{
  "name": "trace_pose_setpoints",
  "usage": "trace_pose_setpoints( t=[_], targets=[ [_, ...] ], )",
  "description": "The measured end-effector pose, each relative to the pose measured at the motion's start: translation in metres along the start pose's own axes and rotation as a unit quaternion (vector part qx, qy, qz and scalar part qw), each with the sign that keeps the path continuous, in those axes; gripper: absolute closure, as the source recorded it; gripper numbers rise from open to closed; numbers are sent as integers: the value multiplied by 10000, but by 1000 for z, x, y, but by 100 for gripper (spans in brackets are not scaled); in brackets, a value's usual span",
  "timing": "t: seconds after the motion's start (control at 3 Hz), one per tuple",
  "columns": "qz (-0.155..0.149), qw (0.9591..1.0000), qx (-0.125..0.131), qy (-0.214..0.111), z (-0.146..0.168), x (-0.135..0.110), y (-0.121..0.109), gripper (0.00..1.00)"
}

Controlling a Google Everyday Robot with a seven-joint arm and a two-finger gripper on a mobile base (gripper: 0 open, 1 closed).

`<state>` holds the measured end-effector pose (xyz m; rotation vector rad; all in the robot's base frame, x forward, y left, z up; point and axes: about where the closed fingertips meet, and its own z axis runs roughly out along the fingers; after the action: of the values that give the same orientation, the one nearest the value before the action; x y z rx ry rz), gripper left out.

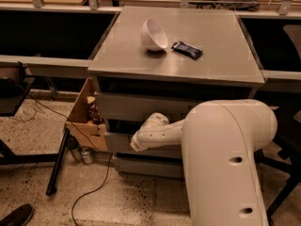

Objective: Close middle drawer

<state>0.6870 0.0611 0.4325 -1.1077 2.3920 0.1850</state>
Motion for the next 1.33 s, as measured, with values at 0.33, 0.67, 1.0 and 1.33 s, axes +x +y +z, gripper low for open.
trace_pose_setpoints(
  t=[0.33,0.67,1.0,1.33],
  targets=[
    [209,9996,-32,-166,0,-7,-5,100],
    [284,9994,-15,-191,-1,-11,-7,100],
    [291,9994,-13,-192,-2,-11,-7,100],
    [363,9992,62,-140,-3,-15,-10,100]
  ],
)
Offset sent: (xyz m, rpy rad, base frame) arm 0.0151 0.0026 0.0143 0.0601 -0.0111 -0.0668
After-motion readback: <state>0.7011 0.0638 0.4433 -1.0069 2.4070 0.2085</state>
